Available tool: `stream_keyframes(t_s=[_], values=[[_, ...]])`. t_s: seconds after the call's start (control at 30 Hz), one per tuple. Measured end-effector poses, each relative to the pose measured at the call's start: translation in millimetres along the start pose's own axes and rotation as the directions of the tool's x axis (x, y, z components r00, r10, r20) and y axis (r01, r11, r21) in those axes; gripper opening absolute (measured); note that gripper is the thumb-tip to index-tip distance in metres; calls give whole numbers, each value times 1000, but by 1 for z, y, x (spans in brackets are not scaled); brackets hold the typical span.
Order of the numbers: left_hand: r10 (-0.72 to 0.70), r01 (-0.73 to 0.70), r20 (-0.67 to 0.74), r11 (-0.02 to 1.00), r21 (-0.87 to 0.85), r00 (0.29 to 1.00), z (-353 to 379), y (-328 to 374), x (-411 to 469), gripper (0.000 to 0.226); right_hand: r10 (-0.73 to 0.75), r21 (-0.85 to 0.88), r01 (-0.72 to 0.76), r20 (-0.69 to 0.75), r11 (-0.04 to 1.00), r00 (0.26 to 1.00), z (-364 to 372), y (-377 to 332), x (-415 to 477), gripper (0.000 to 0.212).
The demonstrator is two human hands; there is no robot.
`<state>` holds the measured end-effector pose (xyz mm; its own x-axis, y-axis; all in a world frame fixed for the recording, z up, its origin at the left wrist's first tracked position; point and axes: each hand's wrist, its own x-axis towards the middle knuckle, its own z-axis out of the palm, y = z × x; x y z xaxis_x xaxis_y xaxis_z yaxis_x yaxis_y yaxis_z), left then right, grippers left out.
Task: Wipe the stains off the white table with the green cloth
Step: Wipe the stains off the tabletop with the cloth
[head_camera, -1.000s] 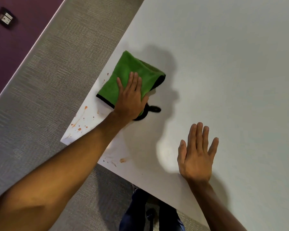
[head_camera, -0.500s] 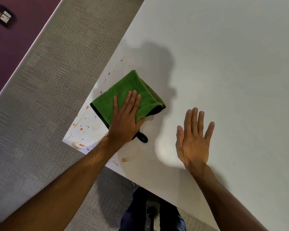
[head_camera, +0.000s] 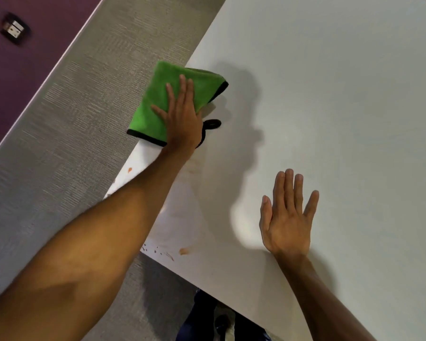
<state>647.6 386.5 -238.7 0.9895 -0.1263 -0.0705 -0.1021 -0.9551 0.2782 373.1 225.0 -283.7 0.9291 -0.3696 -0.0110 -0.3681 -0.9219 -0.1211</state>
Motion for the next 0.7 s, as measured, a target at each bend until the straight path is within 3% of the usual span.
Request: stream_keyframes(t_s=[0.13,0.37,0.57,0.7], values=[[100,-120,151,985,127,983,4,-9,11,65,-5,2,5,-15,1000,1000,1,1,0,65],[373,-391,185,918,66,909,-6,-41,-52,60,-10,-22,10,-15,1000,1000,-1,-1,1,65],[442,-467,235,882,60,866,-4,-45,-128,63,-7,-19,7,-3,1000,1000,-1,0,0,65],[507,-523,180,851,54,843,5,-47,-181,66,7,-9,-7,3,1000,1000,0,-1,0,65]])
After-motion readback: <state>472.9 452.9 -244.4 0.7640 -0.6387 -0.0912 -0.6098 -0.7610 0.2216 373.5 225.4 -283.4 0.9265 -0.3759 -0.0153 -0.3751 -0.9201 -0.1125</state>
